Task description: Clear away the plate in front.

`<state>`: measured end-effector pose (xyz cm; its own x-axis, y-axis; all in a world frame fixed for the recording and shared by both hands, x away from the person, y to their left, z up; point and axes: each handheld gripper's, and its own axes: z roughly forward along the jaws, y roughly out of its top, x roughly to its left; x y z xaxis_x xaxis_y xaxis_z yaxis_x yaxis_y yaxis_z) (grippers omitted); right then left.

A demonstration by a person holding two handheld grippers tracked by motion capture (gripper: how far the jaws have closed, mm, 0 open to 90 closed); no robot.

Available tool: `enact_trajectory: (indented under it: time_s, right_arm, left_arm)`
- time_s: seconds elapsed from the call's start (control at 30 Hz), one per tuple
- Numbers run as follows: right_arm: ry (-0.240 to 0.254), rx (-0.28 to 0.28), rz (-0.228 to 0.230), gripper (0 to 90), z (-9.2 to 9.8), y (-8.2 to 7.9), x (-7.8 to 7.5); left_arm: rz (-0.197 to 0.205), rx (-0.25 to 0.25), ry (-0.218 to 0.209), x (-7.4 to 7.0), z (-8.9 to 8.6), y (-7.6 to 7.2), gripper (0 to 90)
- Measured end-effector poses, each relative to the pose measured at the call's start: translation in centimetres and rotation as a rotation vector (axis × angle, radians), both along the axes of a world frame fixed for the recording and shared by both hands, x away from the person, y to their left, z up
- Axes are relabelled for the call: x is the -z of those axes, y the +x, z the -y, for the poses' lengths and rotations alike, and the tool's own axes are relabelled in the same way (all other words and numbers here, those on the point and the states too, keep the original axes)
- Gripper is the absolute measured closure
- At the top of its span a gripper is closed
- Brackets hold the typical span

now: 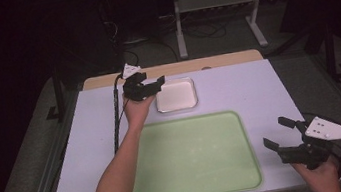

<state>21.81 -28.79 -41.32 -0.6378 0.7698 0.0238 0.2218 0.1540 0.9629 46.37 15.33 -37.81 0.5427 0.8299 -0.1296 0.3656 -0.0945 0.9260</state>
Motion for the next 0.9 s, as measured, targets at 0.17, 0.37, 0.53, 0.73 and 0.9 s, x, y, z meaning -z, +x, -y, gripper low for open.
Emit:
enact_trajectory:
  time_s: [0.17,0.37,0.53,0.73,0.9]
  right_arm:
    - [-0.003,0.004,0.001,13.6,0.0,0.0,0.0]
    - [-0.003,0.006,0.001,13.6,0.0,0.0,0.0]
    - [-0.003,0.006,0.0,13.6,0.0,0.1,0.0]
    - [-0.002,0.008,0.005,13.6,0.1,-0.1,-0.1]
    - [0.0,0.008,0.006,13.6,0.1,-0.1,-0.1]
  left_arm:
    - [-0.034,-0.036,-0.017,0.9,-0.4,1.0,22.3]
    - [-0.04,-0.039,-0.011,0.6,-0.1,1.9,22.5]
    - [-0.038,-0.026,-0.022,0.1,0.5,2.4,22.0]
    - [-0.104,-0.035,-0.012,1.4,0.7,3.0,21.1]
    - [-0.158,-0.049,-0.006,2.5,0.4,3.5,20.6]
